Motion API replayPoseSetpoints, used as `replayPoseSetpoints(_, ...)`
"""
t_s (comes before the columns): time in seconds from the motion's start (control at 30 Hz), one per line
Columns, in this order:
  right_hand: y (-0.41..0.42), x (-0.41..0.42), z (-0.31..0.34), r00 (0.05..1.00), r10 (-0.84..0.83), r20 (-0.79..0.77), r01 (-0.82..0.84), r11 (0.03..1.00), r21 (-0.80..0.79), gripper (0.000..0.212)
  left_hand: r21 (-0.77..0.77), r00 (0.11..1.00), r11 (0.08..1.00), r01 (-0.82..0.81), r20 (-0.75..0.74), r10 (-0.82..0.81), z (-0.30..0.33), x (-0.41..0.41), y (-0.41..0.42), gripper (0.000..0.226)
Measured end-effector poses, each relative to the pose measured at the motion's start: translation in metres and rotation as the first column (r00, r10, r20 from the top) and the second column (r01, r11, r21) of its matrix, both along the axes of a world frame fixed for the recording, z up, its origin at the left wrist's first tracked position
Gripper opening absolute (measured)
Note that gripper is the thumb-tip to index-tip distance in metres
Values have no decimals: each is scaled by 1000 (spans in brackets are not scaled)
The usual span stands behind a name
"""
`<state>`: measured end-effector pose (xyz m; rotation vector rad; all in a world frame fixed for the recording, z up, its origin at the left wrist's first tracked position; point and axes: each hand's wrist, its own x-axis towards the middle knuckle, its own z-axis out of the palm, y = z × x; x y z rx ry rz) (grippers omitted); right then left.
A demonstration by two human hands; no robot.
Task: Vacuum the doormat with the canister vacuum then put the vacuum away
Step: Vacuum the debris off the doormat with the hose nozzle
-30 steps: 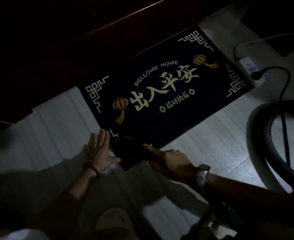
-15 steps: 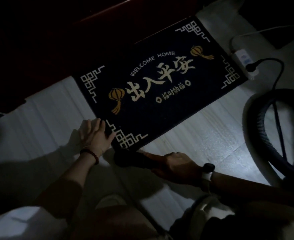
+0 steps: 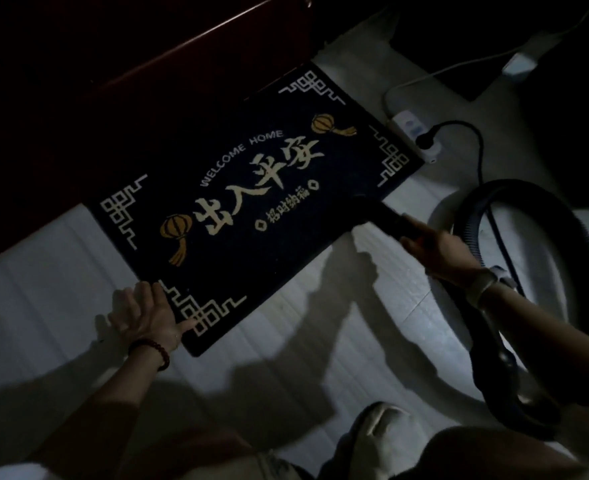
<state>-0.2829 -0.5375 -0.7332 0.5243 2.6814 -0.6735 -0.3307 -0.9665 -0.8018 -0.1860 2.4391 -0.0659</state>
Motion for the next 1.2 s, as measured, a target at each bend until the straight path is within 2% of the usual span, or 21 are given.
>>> replayPoseSetpoints(0.1,8,-5,0,999,-36,-40,36,999,-10,53,99,999,995,20,-27,-18,7,-13,33,94)
replayPoseSetpoints(0.23,-12,1,-3,995,89,-42,-93,990,-105,55,285,971,928,239,-44,-237,10,-36,118,81)
replayPoseSetpoints(0.3,-21,0,-8,986,164,-10,-164,982,-92,54,277,938,898,341,-40,-344,10,-51,155,75)
replayPoseSetpoints(0.37,-20,-4,-12,986,166,12,-165,982,-89,54,255,915,882,396,-26,-403,8,-67,183,77)
replayPoseSetpoints(0.5,19,-18,-10,999,47,-4,-47,987,-152,53,197,868,855,480,35,-496,5,-86,217,104)
replayPoseSetpoints(0.57,47,-31,-11,998,-54,-22,51,988,-144,52,186,864,861,474,89,-495,2,-93,228,112)
replayPoseSetpoints(0.73,91,-76,-23,963,-234,-135,240,970,29,50,140,860,871,471,146,-489,-4,-107,233,123)
replayPoseSetpoints(0.83,84,-104,-33,967,-178,-184,191,980,54,53,140,853,866,479,160,-498,-10,-113,232,128)
replayPoseSetpoints(0.97,63,-155,-36,979,-116,-166,122,992,25,55,164,840,855,492,168,-516,-12,-116,231,129)
replayPoseSetpoints(1.2,38,-267,-39,988,-77,-131,64,993,-100,55,169,829,837,520,137,-542,-13,-117,229,128)
